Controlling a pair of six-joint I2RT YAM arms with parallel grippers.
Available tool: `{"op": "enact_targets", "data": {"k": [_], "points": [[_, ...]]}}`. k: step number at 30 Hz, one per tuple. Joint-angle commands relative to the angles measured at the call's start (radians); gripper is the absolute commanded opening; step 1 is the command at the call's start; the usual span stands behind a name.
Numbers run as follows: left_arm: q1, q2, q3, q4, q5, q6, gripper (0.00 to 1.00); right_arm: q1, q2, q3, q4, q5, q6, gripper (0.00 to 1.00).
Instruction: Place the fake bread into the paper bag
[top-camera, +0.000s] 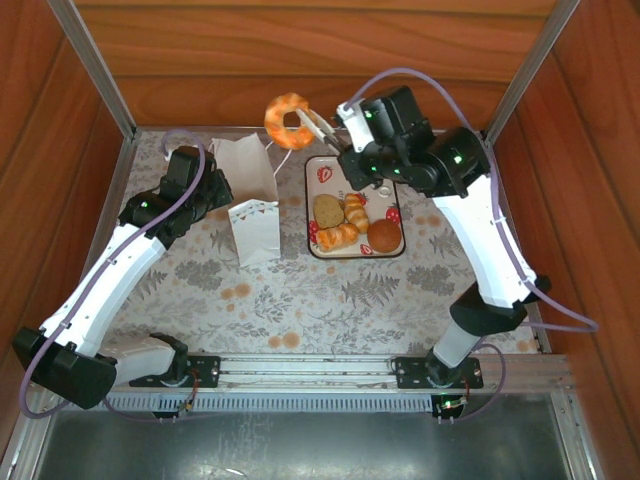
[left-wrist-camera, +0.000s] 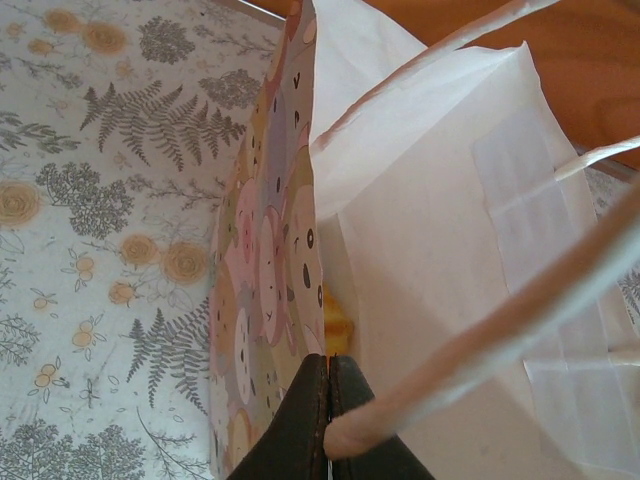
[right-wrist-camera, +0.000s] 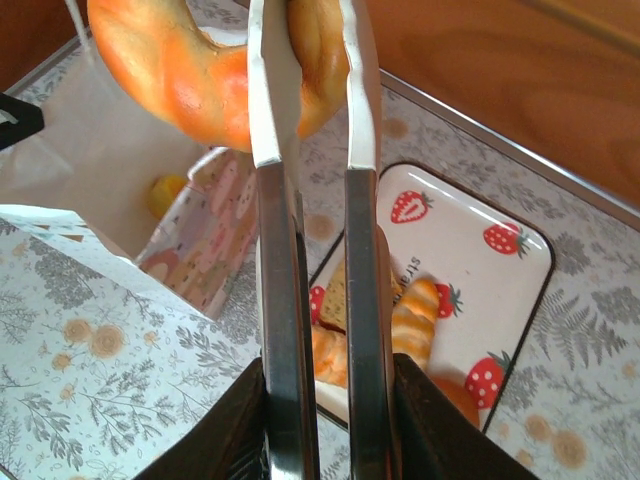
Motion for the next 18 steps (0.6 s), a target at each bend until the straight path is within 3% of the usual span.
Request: {"op": "enact_targets", "data": {"k": [1,9,18], "points": [[-0.005,-0.015,-0.005,0.021,-0.006,-0.006,0.00,0.029,0.062,0.072,0.017,0.041,0.004,0.30],[-0.007,-0.027,-0.016,0.031,-0.012,-0.004,0.00,0.074,0.186,0.191,-0.001,0.052,0.036,0.30],[-0.006,-0.032,-0.022,0.036,-0.018,-0.002,0.00,0.104,0.240,0.193,0.019,0.019,0.043,0.31]]}}
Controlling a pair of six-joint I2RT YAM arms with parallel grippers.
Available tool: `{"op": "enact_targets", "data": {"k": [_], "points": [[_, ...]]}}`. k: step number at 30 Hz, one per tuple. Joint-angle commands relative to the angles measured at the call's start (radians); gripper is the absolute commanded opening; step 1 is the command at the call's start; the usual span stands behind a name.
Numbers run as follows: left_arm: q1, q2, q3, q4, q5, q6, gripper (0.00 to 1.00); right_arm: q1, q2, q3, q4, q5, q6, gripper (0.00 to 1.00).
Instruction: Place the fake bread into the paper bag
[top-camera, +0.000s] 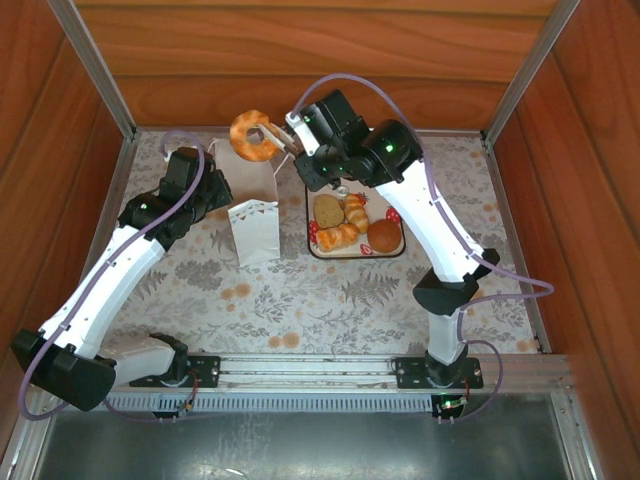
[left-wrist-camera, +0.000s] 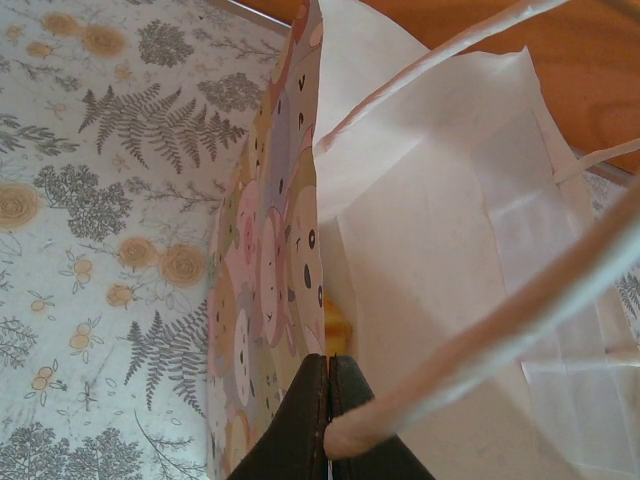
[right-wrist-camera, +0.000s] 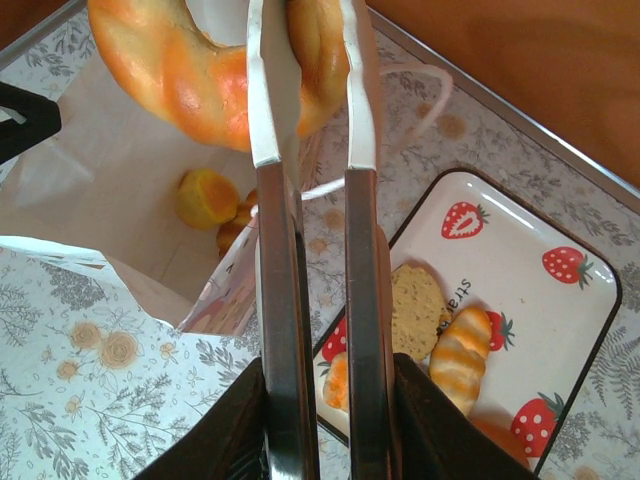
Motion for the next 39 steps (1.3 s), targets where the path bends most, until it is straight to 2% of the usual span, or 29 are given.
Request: {"op": "enact_targets", "data": {"k": [1,22,39], "points": [[-0.007,-0.020,-0.009,0.022,-0.018,-0.002,0.00,0.018,0.009,0.031,0.031,-0.010,0.016,0.31],[-0.005,-0.030,-0.018,0.027,-0.020,0.001,0.00,0.043,0.120,0.003,0.047,-0.059,0.016,0.31],[-0.005,-0.052,-0.032,0.027,-0.033,0.002,0.00,0.041,0.113,-0.041,0.003,0.015,0.016,0.32]]}}
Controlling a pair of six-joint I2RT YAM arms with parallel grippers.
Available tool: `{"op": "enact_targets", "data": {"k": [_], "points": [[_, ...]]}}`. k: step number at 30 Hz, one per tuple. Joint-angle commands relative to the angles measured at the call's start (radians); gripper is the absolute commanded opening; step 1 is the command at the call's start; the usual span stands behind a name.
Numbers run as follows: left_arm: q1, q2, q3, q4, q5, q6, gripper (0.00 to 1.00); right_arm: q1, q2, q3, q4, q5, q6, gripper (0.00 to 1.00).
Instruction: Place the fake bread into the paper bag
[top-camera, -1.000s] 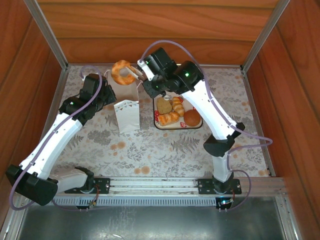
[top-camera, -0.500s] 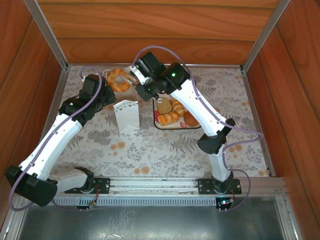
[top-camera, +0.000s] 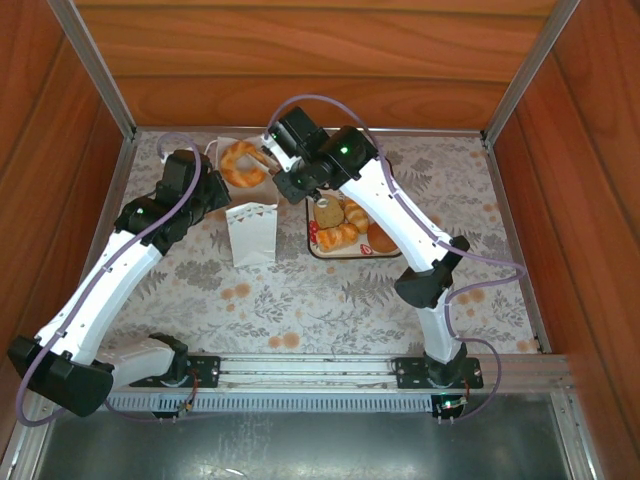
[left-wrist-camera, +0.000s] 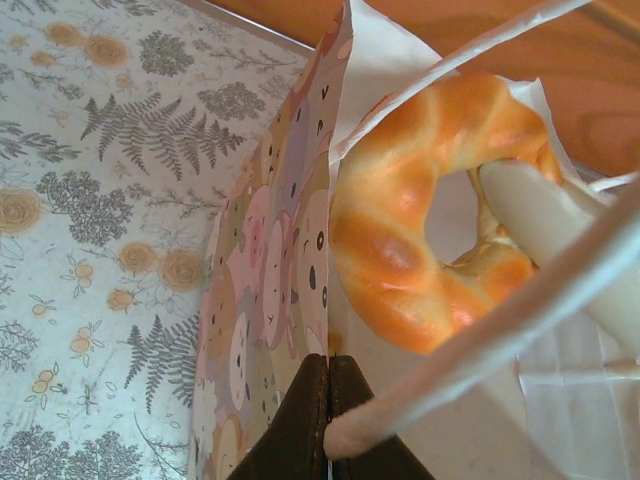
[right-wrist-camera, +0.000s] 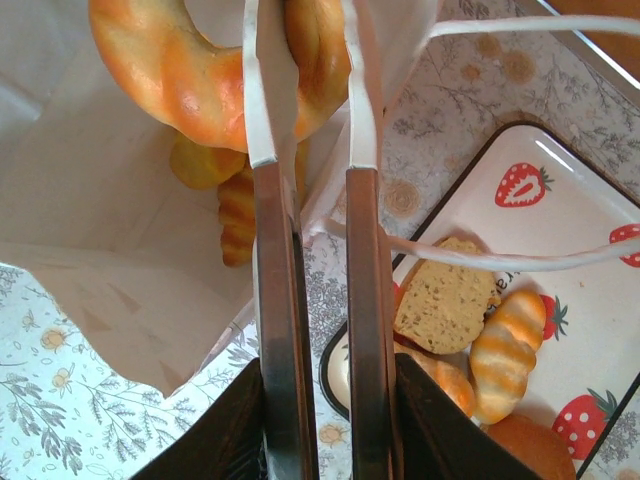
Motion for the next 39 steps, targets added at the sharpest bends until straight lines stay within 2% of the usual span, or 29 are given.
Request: {"op": "enact_targets", "data": {"k": [1,8,18,39], "points": [[-0.006,-0.021,-0.015,0.016,-0.025,0.002,0.00,0.009,-0.014,-0.008,-0.001,0.029,0.013,0.32],[-0.007,-0.023,-0.019,0.016,-0.026,0.002,0.00,0.009,-0.012,-0.014,-0.010,0.031,0.008,0.34],[-0.006,-0.030,-0.022,0.017,-0.029,0.002,0.00,0.004,-0.009,0.010,-0.026,0.057,0.004,0.51],[-0.005,-0.018,-0.014,0.022,-0.016,0.003,0.00,0.002,-0.089,0.009,0.015,0.055,-0.007,0.51]]}}
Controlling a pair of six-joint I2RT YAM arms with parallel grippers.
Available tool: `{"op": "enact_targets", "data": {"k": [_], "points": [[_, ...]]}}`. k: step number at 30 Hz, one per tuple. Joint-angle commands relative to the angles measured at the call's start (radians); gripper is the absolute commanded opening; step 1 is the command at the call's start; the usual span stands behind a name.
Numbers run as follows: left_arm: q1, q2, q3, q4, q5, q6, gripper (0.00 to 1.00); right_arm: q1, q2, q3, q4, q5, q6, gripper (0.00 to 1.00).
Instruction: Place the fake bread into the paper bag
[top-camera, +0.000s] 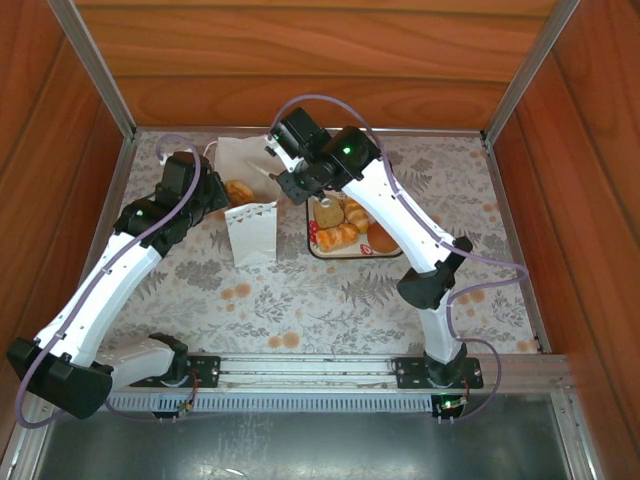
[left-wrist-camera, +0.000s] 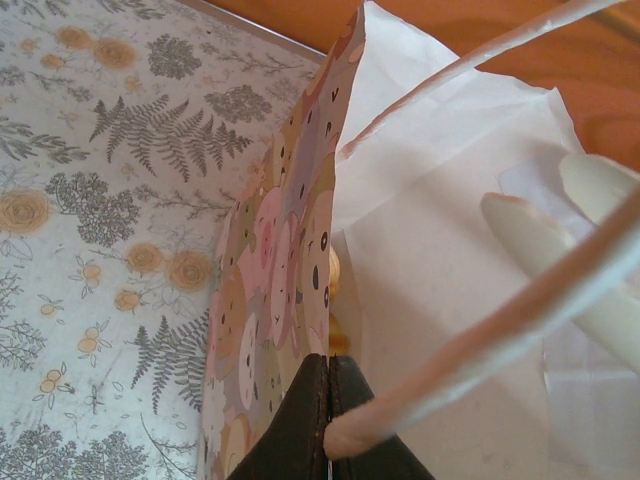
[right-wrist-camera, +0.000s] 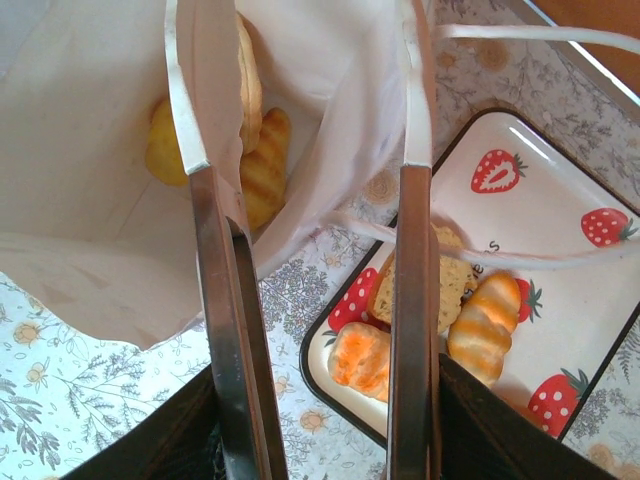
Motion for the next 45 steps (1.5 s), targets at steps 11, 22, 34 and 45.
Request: {"op": "enact_targets", "data": {"k": [11,22,34,45], "points": [[-0.006,-0.012,-0.005,0.016,-0.018,0.010,0.00,0.003,-0.166,-0.038,0.082,0.025,-0.001,0.50],[0.004,-0.018,-0.024,0.016,-0.025,0.015,0.00,0.004,-0.371,-0.209,0.141,0.062,0.020,0.50],[0.024,-0.032,-0.039,0.022,-0.025,0.009,0.10,-0.049,-0.633,-0.471,0.153,0.148,0.056,0.53],[0.034,-0.076,-0.068,0.053,-0.019,-0.008,0.27,-0.320,-0.771,-0.833,0.166,-0.018,0.105,0.53]]}}
